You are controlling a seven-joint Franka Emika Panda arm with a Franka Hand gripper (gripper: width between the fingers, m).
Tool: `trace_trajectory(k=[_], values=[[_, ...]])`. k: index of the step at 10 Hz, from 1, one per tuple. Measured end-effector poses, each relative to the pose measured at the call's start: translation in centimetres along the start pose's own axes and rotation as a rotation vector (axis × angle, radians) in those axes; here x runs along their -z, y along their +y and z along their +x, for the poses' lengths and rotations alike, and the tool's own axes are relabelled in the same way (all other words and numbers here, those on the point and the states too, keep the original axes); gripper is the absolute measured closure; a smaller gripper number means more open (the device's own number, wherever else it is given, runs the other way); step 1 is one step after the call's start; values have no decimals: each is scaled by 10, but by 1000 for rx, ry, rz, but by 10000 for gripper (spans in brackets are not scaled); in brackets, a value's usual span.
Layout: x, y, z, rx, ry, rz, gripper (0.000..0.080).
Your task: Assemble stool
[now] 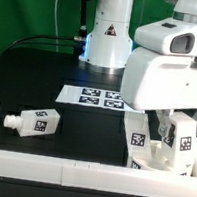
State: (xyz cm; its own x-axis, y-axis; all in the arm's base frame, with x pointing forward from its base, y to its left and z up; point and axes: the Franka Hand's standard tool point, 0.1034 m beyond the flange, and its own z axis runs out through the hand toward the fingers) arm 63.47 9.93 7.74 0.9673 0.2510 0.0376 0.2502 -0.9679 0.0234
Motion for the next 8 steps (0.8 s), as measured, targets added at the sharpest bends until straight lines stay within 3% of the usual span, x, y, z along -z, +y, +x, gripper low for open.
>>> trace_trajectory(k=[1, 2, 5, 8], values=[[-1, -1, 2, -203, 0, 13, 465], [-1, 2, 3, -392, 3, 56, 465], [-2, 2, 3, -544, 0, 54, 465], [-3, -7, 5, -1090, 9, 70, 465]])
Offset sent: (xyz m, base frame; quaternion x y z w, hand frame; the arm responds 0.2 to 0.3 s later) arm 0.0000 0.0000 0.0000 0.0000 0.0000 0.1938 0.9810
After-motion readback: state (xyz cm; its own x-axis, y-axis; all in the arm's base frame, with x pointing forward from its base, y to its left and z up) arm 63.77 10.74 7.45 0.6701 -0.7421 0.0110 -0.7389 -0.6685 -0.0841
